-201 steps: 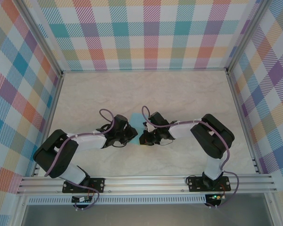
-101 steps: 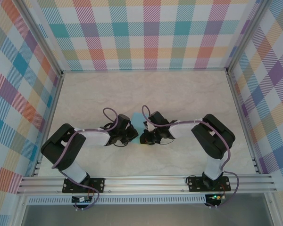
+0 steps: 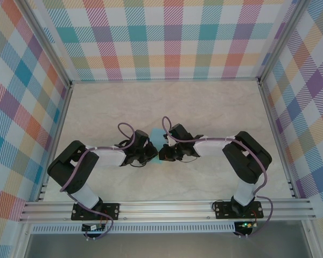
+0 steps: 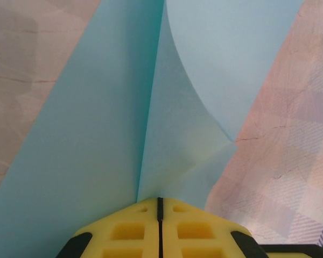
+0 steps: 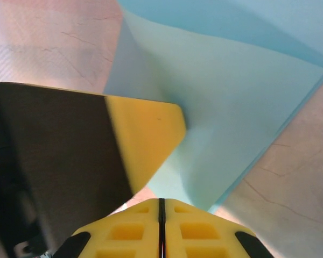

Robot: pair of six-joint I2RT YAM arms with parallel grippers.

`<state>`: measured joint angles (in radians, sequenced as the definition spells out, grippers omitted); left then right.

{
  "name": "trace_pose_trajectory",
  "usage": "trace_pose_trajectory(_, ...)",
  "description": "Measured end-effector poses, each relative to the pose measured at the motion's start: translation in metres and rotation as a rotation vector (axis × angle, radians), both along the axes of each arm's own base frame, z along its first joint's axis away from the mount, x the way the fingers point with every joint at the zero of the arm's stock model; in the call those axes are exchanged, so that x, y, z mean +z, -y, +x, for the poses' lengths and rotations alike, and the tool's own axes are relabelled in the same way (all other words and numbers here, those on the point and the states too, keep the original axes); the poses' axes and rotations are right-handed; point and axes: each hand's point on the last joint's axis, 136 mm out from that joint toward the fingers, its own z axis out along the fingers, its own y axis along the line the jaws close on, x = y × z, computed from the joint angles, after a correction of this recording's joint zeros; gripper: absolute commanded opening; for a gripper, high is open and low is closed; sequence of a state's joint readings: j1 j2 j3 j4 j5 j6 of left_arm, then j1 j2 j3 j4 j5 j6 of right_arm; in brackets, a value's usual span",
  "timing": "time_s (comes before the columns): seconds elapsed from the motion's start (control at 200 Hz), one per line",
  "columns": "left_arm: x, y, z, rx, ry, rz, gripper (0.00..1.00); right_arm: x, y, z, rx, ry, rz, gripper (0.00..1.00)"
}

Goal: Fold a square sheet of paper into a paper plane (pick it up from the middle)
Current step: Fold the triangle a second time at the center of the table.

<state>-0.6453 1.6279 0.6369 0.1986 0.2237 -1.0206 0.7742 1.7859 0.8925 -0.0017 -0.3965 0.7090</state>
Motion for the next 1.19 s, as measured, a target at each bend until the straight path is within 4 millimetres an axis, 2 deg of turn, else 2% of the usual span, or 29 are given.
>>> trace_pose_trajectory(0.16, 0.0, 0.0, 0.0, 0.0, 0.001, -0.002, 0.07, -0.016, 0.003, 0.0, -0.001, -0.014, -0.035, 0.08)
trace_pose_trajectory(0.815, 0.001, -0.006, 0.006, 0.007, 0.005, -0.004, 0.11, -0.018, 0.003, 0.001, 0.036, -0.031, -0.09, 0.08)
trace_pose_trajectory(1.075, 0.001, -0.021, 0.024, 0.029, 0.021, 0.013, 0.11, -0.02, 0.003, 0.001, 0.066, -0.041, -0.12, 0.08)
trace_pose_trajectory(1.195, 0.0, -0.02, 0.03, 0.011, 0.016, 0.003, 0.12, -0.02, 0.003, 0.0, 0.073, -0.041, -0.126, 0.08)
